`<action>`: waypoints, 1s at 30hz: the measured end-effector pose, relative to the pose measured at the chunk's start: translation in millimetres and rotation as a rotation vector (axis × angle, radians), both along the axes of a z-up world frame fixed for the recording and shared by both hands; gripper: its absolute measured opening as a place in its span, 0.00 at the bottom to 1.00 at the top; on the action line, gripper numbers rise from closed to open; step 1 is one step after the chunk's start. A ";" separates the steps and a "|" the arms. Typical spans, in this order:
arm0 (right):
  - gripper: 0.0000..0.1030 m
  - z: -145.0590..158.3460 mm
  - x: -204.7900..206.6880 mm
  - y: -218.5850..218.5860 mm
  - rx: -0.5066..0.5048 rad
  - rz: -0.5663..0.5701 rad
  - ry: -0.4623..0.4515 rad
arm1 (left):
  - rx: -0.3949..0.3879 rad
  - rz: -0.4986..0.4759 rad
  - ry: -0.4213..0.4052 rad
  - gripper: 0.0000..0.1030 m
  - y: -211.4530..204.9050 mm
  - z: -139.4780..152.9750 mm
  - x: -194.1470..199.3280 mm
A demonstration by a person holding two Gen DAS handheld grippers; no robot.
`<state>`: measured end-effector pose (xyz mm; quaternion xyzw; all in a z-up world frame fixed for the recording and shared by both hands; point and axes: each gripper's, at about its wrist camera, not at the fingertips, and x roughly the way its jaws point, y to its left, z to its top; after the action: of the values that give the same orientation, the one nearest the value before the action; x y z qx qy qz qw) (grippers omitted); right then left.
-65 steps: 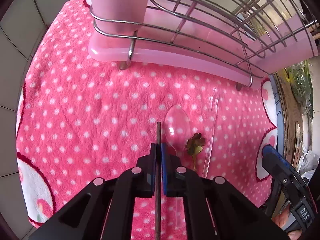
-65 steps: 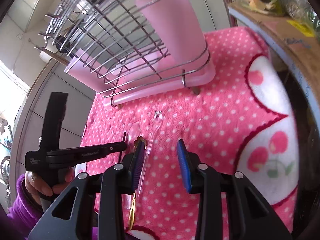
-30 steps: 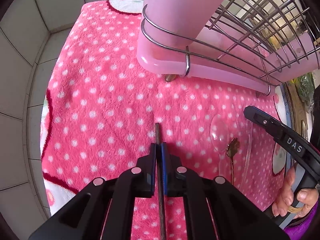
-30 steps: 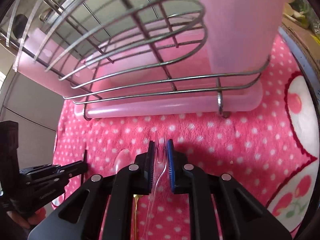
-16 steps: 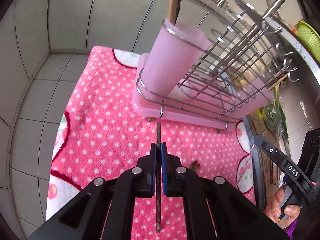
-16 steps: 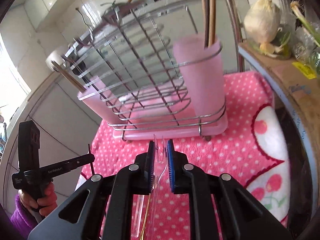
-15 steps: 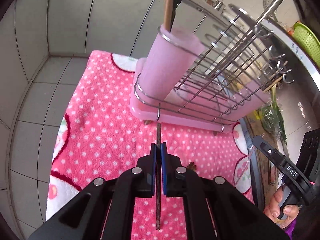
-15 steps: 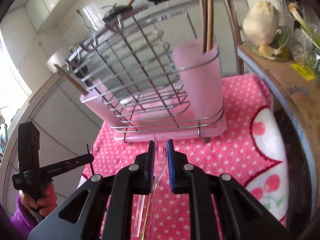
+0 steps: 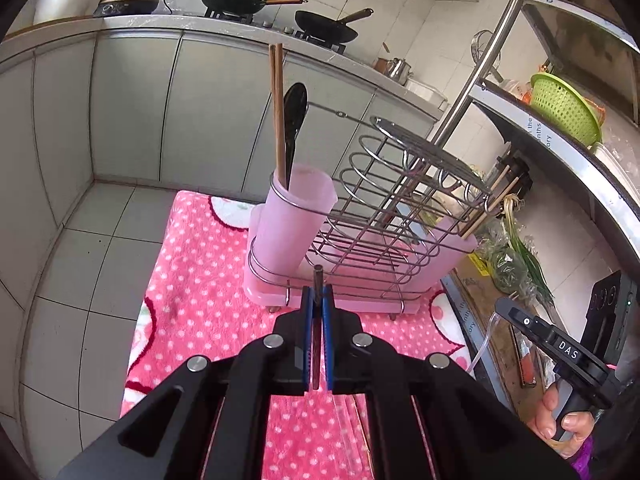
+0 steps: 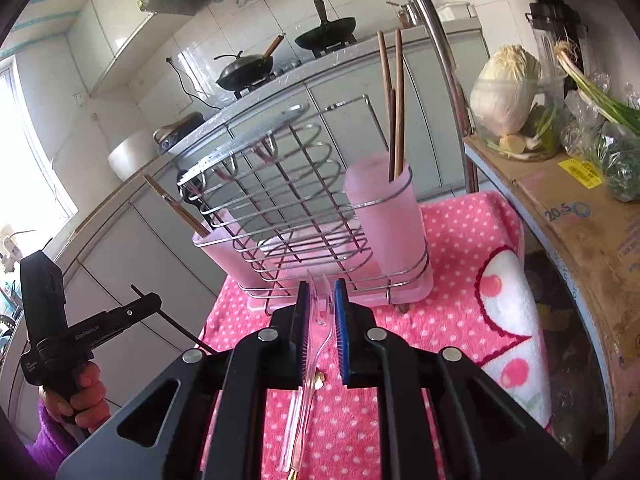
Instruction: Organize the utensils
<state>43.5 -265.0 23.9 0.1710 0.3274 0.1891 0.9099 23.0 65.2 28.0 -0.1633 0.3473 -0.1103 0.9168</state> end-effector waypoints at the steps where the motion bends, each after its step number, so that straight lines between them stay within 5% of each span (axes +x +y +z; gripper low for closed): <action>1: 0.12 2.4 -0.8 -1.3 0.004 -0.002 -0.004 | -0.004 0.002 -0.006 0.04 0.9 2.7 -1.0; 20: 0.04 64.8 2.0 -19.5 -0.032 -0.026 -0.126 | 0.002 0.039 -0.139 0.04 13.1 65.8 -1.2; 30: 0.04 136.4 1.9 -32.1 -0.273 -0.148 -0.267 | -0.003 0.043 -0.194 0.04 19.8 98.5 -1.4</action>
<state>45.4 -297.1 160.3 0.0432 0.2132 0.0964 0.9713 21.6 85.0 126.6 -0.1605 0.2531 -0.1064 0.9481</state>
